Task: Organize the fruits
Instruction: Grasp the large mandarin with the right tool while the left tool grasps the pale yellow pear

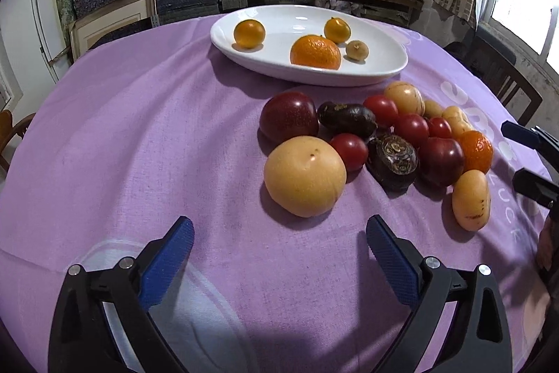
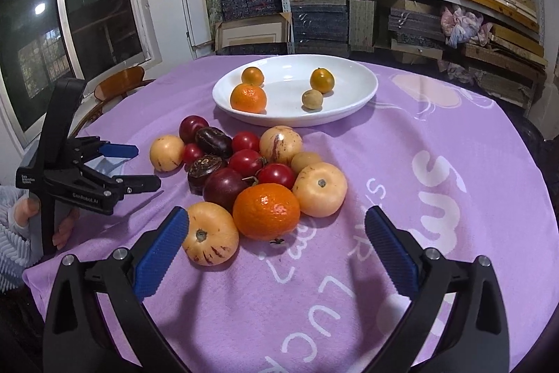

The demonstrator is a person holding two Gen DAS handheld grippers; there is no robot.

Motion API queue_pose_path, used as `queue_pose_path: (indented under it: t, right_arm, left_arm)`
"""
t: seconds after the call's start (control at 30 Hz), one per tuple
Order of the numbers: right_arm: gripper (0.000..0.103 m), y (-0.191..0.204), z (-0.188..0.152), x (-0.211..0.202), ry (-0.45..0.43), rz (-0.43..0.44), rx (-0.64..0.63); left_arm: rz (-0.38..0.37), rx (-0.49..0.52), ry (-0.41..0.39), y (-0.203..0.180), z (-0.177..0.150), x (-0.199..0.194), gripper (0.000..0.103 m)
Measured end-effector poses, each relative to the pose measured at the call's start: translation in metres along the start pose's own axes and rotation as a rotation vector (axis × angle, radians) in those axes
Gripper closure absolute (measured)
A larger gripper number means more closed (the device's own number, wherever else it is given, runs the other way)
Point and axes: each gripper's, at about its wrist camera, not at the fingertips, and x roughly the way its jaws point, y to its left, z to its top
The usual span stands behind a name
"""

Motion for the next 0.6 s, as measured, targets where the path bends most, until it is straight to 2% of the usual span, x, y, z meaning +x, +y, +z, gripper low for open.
queue_pose_path:
  t: [0.07, 0.33, 0.4, 0.47, 0.6]
  right_arm:
    - [0.004, -0.002, 0.002, 0.004, 0.020, 0.000, 0.011]
    - [0.006, 0.005, 0.007, 0.022, 0.068, 0.000, 0.001]
    - [0.020, 0.006, 0.009, 0.027, 0.079, 0.031, 0.018]
    - [0.026, 0.004, 0.010, 0.031, 0.087, 0.074, 0.049]
    - [0.028, 0.000, 0.009, 0.032, 0.088, 0.089, 0.080]
  left_arm:
    - [0.032, 0.030, 0.010, -0.005, 0.001, 0.002, 0.003]
    - [0.027, 0.030, 0.010, -0.005, 0.001, 0.003, 0.003]
    - [0.027, 0.030, 0.010, -0.005, 0.001, 0.003, 0.003]
    - [0.027, 0.030, 0.010, -0.005, 0.001, 0.003, 0.003]
    - [0.027, 0.030, 0.010, -0.005, 0.001, 0.003, 0.003]
